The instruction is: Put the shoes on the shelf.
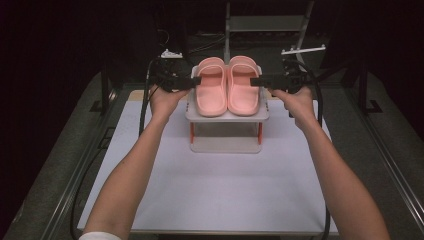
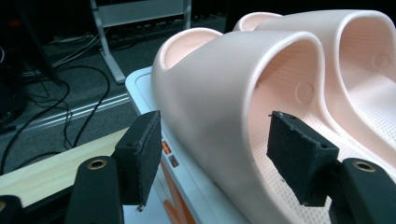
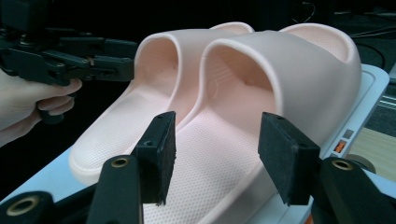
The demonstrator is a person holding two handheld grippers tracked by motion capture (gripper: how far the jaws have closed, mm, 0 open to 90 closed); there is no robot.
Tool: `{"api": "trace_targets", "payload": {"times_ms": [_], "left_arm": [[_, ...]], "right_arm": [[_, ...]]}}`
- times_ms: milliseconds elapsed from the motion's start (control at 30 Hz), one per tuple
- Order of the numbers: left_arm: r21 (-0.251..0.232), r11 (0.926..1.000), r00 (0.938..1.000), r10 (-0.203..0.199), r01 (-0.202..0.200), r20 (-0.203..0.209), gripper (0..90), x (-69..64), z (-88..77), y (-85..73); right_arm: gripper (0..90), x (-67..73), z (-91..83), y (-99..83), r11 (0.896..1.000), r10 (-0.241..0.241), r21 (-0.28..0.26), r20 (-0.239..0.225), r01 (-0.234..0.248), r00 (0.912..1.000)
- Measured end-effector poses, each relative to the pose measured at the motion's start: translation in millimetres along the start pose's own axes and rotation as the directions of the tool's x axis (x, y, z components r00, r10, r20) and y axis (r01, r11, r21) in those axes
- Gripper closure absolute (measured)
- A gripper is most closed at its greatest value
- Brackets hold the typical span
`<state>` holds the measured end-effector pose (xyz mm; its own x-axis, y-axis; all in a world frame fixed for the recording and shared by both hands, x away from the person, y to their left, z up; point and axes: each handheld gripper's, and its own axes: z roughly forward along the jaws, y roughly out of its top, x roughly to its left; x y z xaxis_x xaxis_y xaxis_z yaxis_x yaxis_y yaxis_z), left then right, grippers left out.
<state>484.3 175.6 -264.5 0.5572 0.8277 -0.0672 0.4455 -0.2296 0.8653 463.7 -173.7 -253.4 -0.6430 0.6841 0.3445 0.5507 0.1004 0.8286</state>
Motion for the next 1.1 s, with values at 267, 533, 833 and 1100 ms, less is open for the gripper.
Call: {"api": "trace_targets", "payload": {"times_ms": [267,533,833,1100], "left_arm": [[-0.005,1.0,0.9999,-0.004,0.004,0.014,30.3,0.2,-8.2,-7.2],[-0.014,0.9999,1.0,-0.003,0.003,-0.001,28.7,3.6,-19.0,-16.3],[-0.023,0.9997,1.0,-0.005,0.005,-0.006,27.2,6.4,-29.1,-23.3],[-0.032,0.9994,0.9999,-0.012,0.012,-0.002,25.7,7.5,-36.2,-33.7]], "right_arm": [[45.6,7.2,-6.9,-1.2,1.0,-0.01,-0.006,-0.037,0.009,0.9993],[45.4,12.4,-10.1,-9.4,1.0,-0.003,-0.009,-0.071,0.002,0.9975],[45.3,17.5,-12.6,-13.8,1.0,-0.003,-0.016,-0.099,0.001,0.9951],[45.3,18.0,-15.2,-25.2,1.0,0.008,-0.011,-0.112,-0.009,0.9937]]}}
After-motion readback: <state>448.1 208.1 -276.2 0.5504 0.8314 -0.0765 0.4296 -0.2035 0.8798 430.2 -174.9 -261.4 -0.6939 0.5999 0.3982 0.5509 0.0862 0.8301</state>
